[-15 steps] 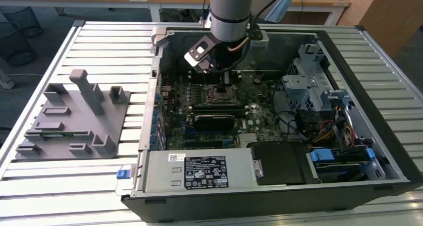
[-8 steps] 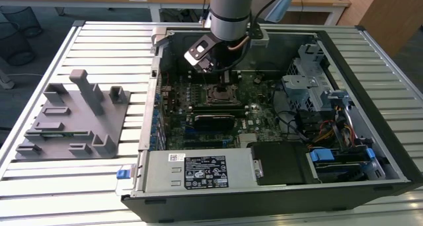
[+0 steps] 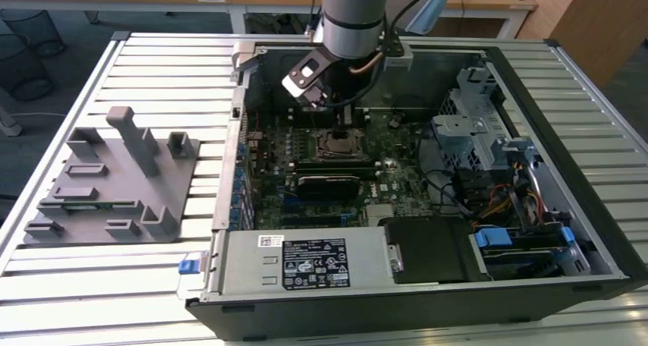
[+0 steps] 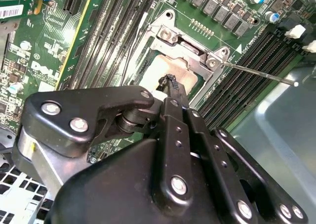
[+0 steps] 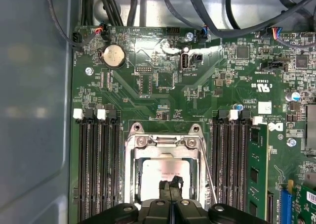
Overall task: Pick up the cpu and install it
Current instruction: 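Install the first cpu locking lever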
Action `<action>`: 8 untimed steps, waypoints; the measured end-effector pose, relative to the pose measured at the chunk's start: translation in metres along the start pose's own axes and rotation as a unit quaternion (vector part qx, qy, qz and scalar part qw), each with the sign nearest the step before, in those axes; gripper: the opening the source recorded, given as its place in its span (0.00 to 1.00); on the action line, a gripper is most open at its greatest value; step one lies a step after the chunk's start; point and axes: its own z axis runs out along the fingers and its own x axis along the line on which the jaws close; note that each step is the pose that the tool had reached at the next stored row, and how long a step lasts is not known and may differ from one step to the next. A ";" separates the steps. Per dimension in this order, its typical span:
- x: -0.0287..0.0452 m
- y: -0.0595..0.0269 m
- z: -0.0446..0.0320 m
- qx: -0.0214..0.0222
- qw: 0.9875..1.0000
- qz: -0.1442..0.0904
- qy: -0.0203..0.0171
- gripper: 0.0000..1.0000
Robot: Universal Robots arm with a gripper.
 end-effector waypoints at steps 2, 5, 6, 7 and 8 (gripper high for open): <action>0.0000 0.0000 -0.0013 0.000 1.000 0.000 0.000 0.11; 0.0000 0.0000 -0.0036 0.000 1.000 0.000 0.000 0.11; 0.0000 0.0000 -0.0044 0.000 1.000 0.000 0.000 0.11; 0.0000 0.0000 -0.0051 0.000 1.000 0.000 0.000 0.11; -0.0001 0.0000 -0.0059 0.000 1.000 0.000 0.000 0.11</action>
